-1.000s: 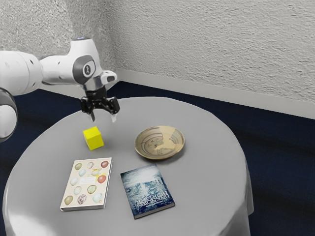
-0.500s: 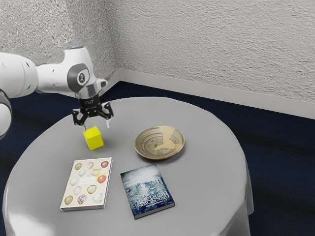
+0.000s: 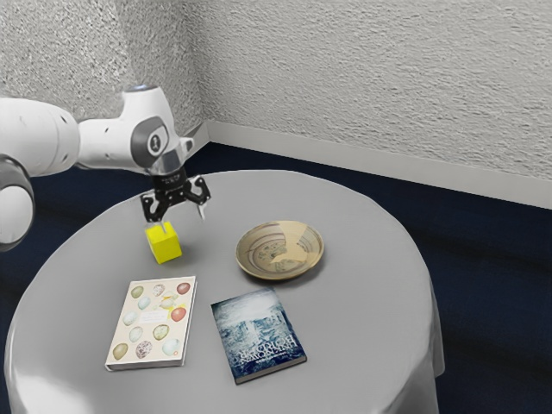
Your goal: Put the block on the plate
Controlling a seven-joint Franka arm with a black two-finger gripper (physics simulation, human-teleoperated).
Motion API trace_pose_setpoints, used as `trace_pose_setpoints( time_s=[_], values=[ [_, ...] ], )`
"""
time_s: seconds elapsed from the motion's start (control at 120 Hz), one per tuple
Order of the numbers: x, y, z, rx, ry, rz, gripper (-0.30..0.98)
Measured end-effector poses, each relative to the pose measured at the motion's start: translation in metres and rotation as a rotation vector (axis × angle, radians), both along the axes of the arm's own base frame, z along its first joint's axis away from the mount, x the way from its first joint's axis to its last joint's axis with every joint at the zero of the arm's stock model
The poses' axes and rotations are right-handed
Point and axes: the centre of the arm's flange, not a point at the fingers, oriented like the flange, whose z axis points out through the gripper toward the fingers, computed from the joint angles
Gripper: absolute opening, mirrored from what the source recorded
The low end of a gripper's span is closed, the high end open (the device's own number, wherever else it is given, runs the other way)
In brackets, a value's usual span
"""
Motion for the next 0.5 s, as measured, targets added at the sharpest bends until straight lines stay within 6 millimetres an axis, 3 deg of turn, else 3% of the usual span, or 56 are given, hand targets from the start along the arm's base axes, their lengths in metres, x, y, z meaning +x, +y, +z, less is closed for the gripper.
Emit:
trace_pose_setpoints(
  time_s=[0.167,0.333,0.5],
  values=[
    [-0.015,0.000,0.007,-0.005,0.010,0.054,0.69],
    [-0.026,0.042,0.012,0.000,0.004,0.148,0.69],
    [-0.030,0.067,0.005,-0.002,0.006,0.202,0.69]
  ],
)
